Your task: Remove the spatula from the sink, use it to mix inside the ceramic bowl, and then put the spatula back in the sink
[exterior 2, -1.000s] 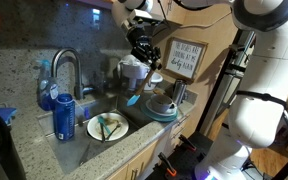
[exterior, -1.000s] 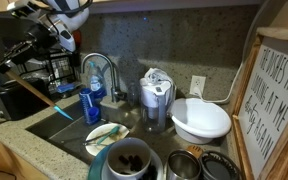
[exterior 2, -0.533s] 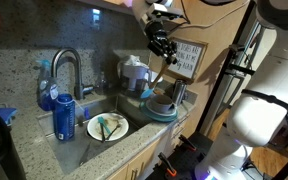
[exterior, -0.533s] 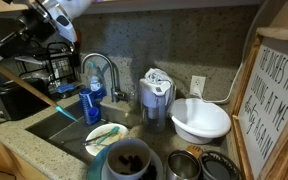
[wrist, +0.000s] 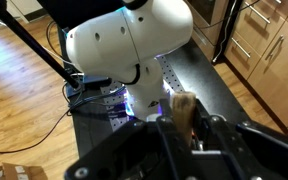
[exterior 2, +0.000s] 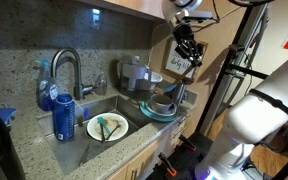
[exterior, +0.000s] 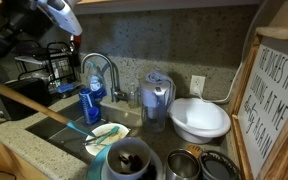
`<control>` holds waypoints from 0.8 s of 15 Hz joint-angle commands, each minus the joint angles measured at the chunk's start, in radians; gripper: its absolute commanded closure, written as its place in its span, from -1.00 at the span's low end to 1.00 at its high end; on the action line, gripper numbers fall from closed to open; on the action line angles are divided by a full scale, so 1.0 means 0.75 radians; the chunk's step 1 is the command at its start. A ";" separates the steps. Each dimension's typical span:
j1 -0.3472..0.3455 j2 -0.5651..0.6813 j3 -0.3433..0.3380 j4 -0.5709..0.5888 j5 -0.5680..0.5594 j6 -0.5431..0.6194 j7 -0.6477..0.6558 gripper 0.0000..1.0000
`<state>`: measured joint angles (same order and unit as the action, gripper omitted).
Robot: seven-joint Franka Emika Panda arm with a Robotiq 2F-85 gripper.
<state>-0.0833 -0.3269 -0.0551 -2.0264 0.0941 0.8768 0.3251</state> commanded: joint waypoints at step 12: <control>-0.090 0.162 -0.116 -0.120 -0.098 0.667 -0.161 0.79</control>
<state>-0.1375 -0.2593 -0.1328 -2.1347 0.0102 1.3312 0.2357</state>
